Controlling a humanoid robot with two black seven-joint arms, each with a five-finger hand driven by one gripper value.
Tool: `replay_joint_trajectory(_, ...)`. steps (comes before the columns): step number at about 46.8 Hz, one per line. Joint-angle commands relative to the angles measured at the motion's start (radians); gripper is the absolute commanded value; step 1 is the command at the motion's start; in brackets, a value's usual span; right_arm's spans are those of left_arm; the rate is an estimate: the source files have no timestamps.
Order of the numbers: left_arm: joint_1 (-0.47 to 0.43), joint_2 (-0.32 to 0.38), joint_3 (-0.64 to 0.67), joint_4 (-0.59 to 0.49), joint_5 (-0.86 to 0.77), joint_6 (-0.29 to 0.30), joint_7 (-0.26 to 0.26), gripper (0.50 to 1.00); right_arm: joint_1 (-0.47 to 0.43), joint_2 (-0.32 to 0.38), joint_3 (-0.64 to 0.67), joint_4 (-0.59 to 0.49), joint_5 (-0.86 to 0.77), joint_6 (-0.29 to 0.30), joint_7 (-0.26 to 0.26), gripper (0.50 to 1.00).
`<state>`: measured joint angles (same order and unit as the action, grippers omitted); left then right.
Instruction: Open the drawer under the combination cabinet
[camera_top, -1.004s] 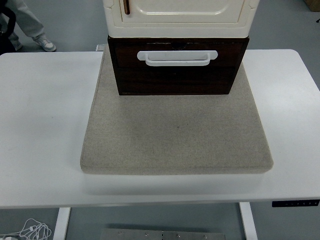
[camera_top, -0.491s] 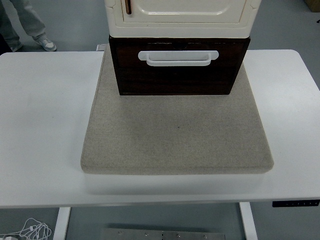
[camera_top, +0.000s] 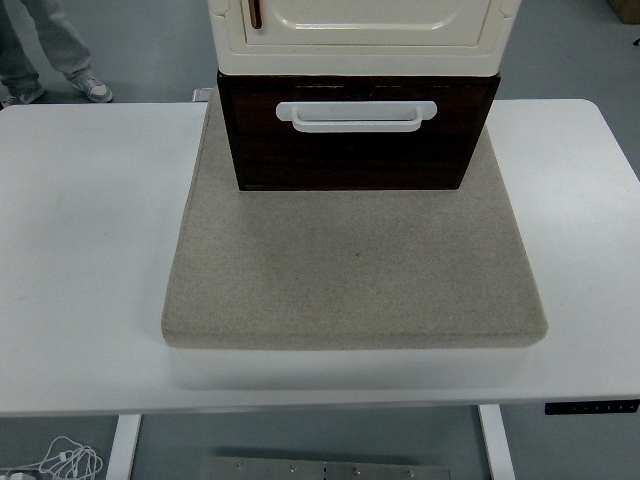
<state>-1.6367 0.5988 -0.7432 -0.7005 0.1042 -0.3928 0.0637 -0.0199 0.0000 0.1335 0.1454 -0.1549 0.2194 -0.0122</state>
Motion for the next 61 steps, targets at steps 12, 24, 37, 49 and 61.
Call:
replay_joint_trajectory(12,-0.005,0.114,0.073,-0.431,0.126,0.000,0.007,1.000,0.000,0.000,0.000,0.000,0.000,0.000,0.000,0.926)
replay_joint_trajectory(24,-0.101,0.164,0.324,-0.643,0.126,0.009,0.005,1.000,0.000,0.000,0.000,0.000,0.000,0.000,0.000,0.926)
replay_joint_trajectory(37,-0.281,0.147,0.701,-0.735,0.126,0.012,0.008,1.000,0.000,0.000,0.000,0.000,0.000,0.000,0.000,0.926)
replay_joint_trajectory(49,-0.403,0.044,0.984,-0.749,0.126,0.011,0.057,1.000,0.000,0.000,0.000,0.000,0.000,0.000,0.000,0.926)
replay_joint_trajectory(61,-0.434,-0.057,1.093,-0.738,0.127,0.012,0.142,1.000,0.000,0.000,0.000,0.000,0.000,0.000,0.000,0.926)
